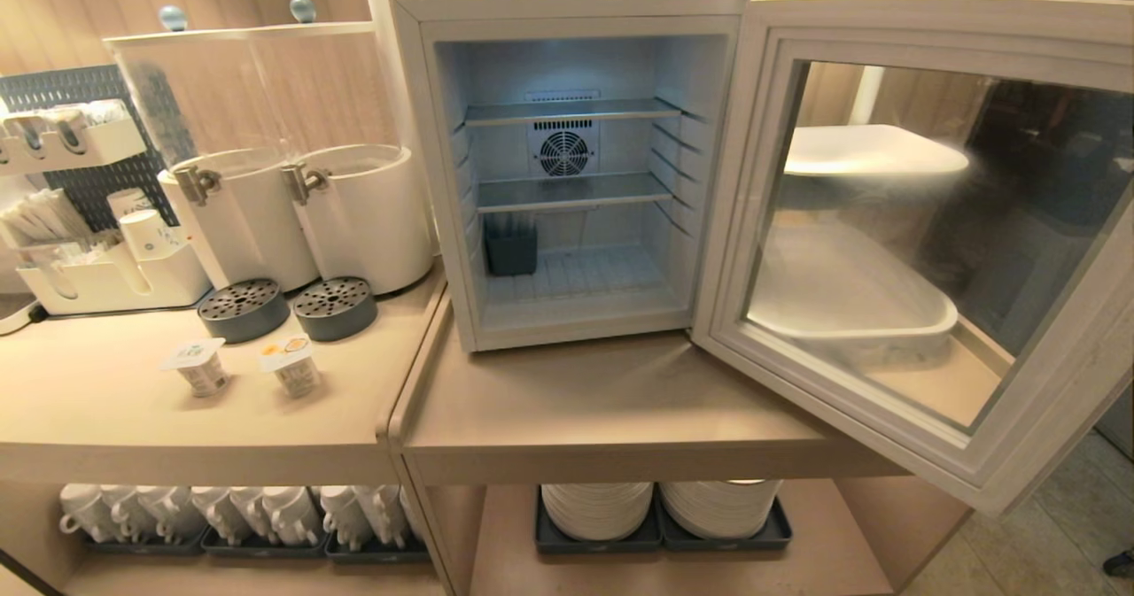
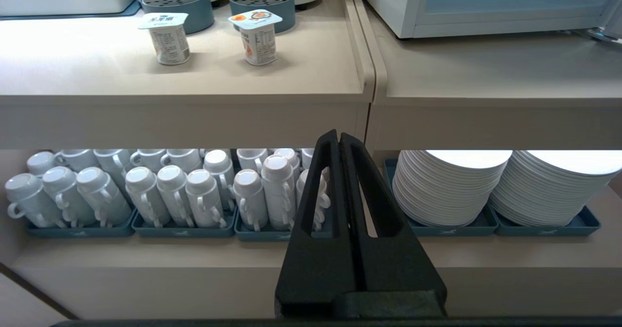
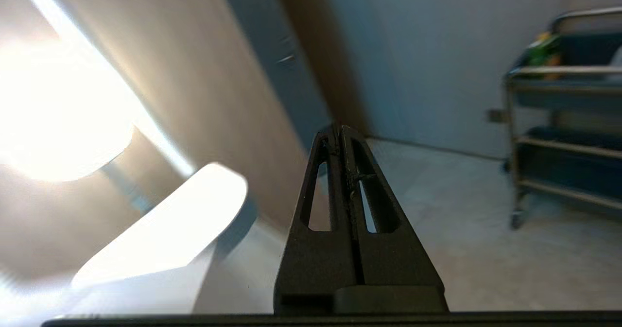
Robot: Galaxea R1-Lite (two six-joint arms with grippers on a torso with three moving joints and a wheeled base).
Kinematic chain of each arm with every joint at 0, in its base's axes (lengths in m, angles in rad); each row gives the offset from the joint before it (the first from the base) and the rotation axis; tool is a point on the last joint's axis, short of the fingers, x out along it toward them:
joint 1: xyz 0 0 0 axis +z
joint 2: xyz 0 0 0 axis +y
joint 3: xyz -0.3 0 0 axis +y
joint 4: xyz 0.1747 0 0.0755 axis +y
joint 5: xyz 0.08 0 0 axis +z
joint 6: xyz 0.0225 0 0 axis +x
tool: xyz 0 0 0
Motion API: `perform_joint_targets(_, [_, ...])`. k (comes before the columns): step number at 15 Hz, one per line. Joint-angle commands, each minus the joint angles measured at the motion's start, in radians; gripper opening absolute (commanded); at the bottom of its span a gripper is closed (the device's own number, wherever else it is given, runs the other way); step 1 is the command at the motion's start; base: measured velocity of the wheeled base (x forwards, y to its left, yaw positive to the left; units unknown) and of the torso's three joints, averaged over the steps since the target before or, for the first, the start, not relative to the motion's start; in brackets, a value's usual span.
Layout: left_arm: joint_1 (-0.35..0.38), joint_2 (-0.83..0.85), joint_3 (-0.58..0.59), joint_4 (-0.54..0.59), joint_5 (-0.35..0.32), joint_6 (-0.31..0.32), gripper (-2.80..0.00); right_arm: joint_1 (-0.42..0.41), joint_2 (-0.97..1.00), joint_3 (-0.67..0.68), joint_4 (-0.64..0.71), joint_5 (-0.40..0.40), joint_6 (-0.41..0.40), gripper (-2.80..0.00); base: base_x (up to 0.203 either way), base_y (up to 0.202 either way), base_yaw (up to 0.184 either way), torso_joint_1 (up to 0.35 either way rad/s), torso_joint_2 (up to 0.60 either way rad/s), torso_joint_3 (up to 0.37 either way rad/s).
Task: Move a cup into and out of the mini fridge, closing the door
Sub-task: Close the freezer door
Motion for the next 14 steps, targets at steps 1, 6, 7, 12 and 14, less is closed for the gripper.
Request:
perform_joint_targets(1, [0.0,0.0,0.002,0.0,0.0,0.0,-2.8,-0.236,0.164,-0.097,0.015,0.264,0.019,-2.8,0.0,0.0,0.0,0.0,0.0,0.0])
perform_joint_targets(6, [0.0,0.0,0.002,0.0,0.0,0.0,-2.8,-0.901,0.228,0.022,-0.016,1.591,0.056,-2.8,0.0,0.0,0.0,0.0,0.0,0.0])
perform_joint_targets(7, [0.0,0.0,0.002,0.0,0.0,0.0,-2.8,-1.022,0.261,0.049,-0.058,1.864,0.059,-2.8,0.0,0.0,0.0,0.0,0.0,0.0])
perform_joint_targets(12, [0.0,0.0,0.002,0.0,0.0,0.0,-2.8,-1.209,0.46,0.218,-0.284,2.221,-0.011,-2.8,0.0,0.0,0.0,0.0,0.0,0.0])
perform_joint_targets(14, [0.0,0.0,0.002,0.0,0.0,0.0,-2.8,-1.025,0.498,0.343,-0.406,2.221,-0.033,-2.8,0.0,0.0,0.0,0.0,0.0,0.0])
